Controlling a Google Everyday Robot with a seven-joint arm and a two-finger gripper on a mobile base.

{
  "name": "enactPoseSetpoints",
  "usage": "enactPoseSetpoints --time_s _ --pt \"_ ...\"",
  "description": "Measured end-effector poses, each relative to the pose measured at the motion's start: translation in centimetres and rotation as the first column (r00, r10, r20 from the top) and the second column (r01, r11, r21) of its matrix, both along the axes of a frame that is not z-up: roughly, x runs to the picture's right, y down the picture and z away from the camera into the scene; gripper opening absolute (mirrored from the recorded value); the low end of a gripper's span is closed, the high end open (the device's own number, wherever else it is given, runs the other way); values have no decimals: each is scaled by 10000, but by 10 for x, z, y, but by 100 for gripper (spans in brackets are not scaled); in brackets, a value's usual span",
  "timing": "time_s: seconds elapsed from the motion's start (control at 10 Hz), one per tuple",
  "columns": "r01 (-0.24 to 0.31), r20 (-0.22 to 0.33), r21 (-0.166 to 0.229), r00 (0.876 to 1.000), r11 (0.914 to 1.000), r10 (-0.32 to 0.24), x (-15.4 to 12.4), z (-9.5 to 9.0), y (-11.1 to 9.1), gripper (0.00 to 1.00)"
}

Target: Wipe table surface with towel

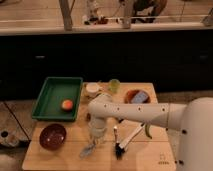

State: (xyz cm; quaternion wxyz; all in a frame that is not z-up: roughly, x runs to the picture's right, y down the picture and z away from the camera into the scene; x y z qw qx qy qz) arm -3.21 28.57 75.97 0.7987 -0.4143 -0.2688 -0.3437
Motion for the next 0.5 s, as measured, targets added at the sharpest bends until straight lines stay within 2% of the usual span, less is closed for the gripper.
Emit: enactPoseSetpoints --time_s 0.1,0.3,0.5 --pt "26 -346 107 9994 9999 -22 17 11 -14 0" --pt "49 -639 306 9980 9995 -29 28 27 -35 0" --pt "2 -425 418 9991 9991 15 21 31 -43 0"
